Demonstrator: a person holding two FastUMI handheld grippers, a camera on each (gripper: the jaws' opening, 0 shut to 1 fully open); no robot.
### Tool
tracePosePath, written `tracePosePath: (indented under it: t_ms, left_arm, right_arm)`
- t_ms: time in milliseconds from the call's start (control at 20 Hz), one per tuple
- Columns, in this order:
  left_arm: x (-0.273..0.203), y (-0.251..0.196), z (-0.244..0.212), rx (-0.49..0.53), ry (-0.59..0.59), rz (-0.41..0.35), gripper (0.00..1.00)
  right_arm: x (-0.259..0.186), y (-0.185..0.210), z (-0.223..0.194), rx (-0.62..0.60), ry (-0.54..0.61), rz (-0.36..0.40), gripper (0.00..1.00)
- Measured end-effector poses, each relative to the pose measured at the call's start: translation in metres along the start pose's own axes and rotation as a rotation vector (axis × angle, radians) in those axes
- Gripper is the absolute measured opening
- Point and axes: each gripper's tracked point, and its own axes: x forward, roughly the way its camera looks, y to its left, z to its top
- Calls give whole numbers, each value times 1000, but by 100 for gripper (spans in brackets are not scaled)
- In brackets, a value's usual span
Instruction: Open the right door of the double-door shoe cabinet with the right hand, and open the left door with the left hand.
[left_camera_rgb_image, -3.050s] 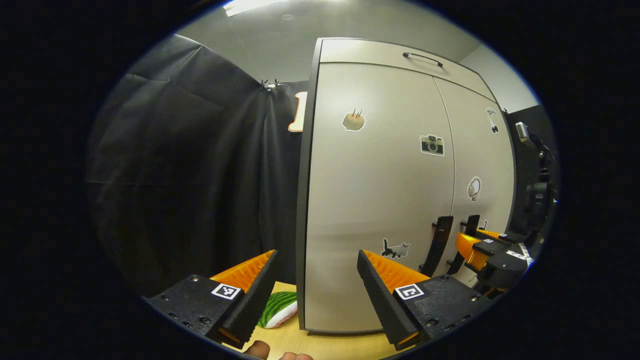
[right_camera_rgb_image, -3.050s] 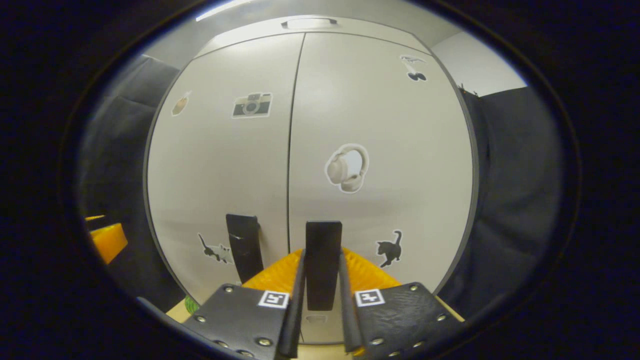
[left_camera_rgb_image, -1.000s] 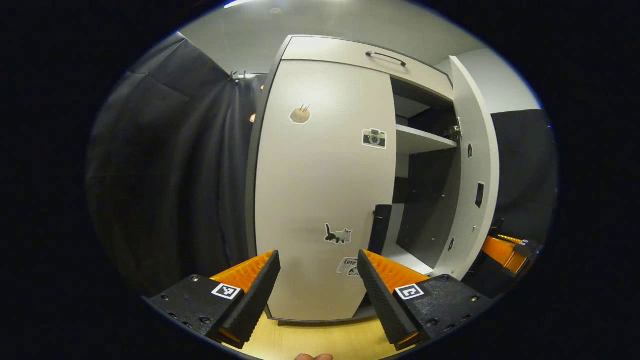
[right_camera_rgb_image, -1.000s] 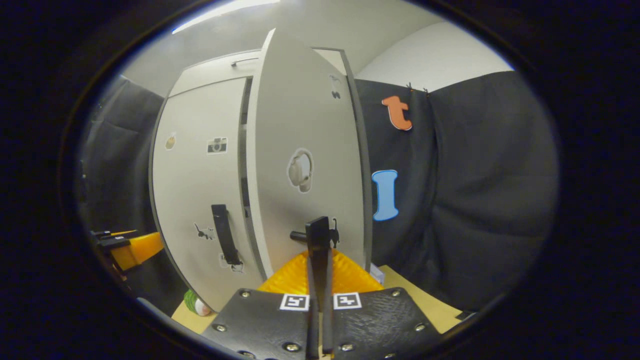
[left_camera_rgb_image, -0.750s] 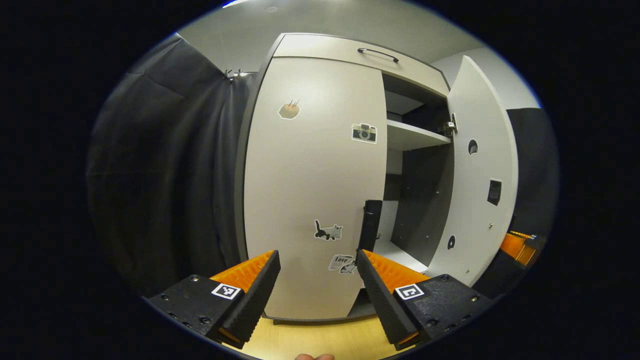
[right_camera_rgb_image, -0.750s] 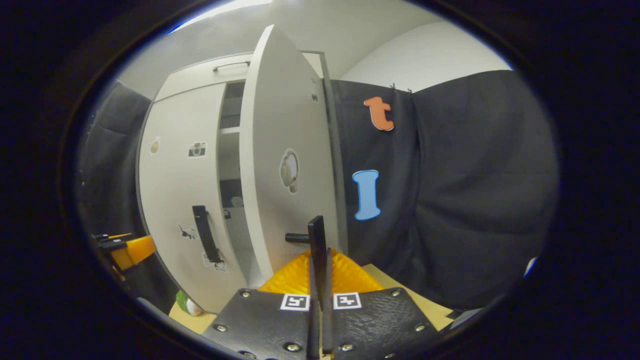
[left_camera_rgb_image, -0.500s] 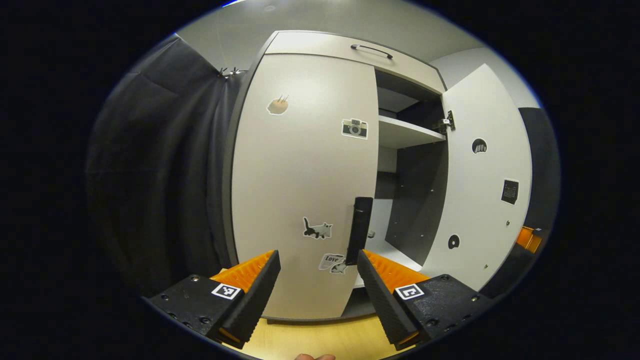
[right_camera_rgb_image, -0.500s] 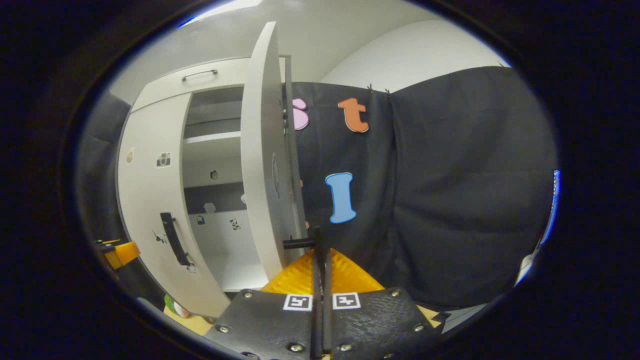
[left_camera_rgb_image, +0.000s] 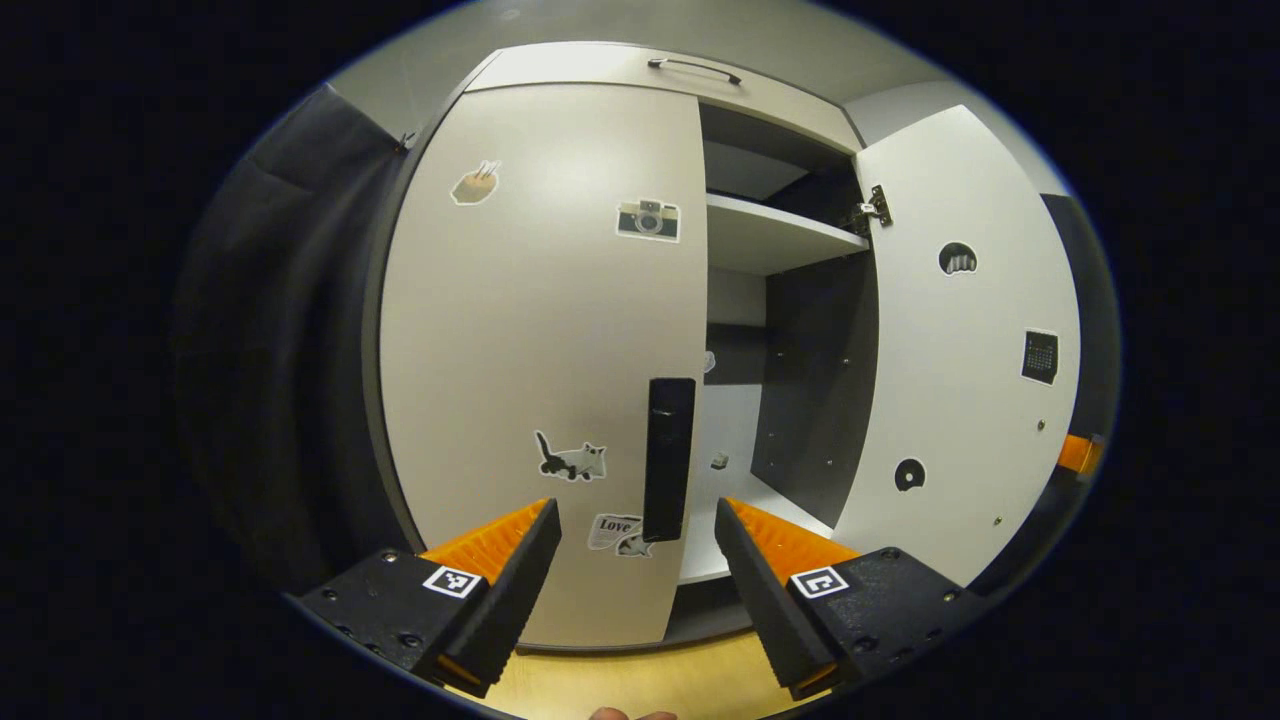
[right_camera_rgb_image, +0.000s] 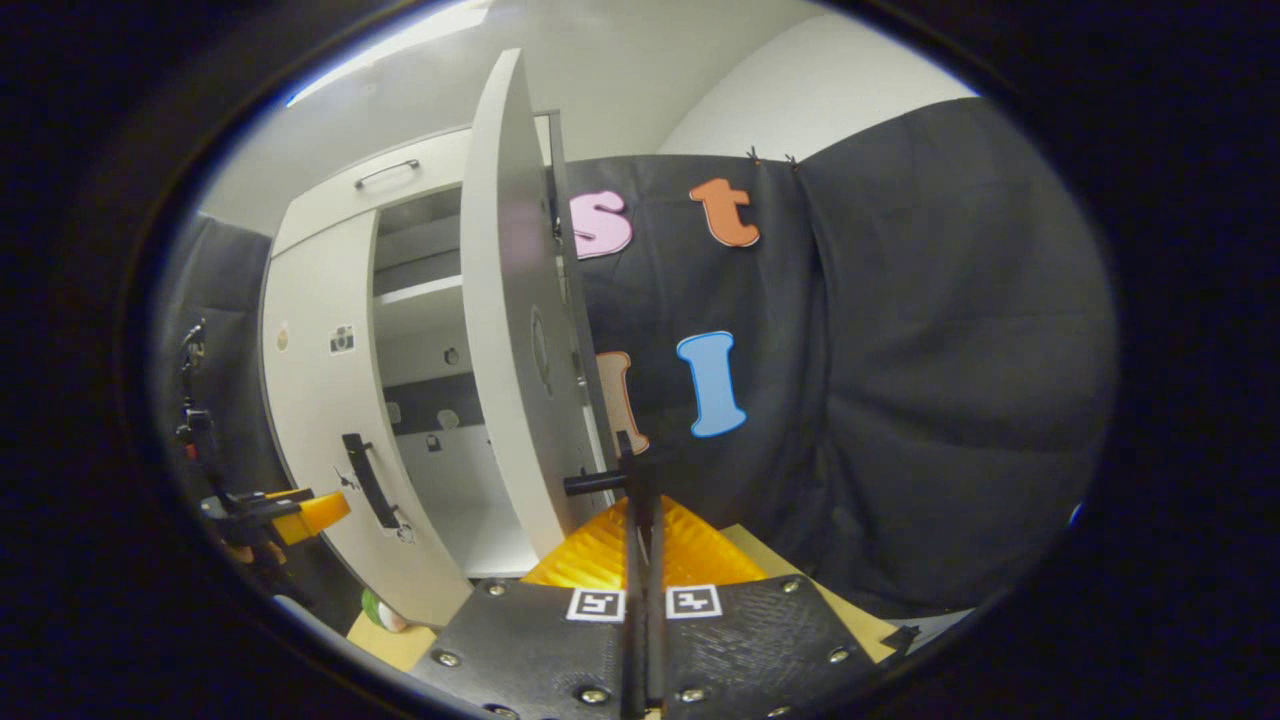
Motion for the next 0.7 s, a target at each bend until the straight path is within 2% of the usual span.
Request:
tracePosePath:
  t_ms: [200,400,700]
  left_arm:
    - [17,-13,4,19,-6,-17,96]
    - [33,-21,5,19,-5,-20,96]
    - [57,-20,9,62,-18,-3,97]
  right_arm:
    - [-1,-15,3,-46,-3,-32,1]
    - [-1,-14,3,-32,-4,-27,1]
    - [-13,-21,12,-27,-24,-64,1]
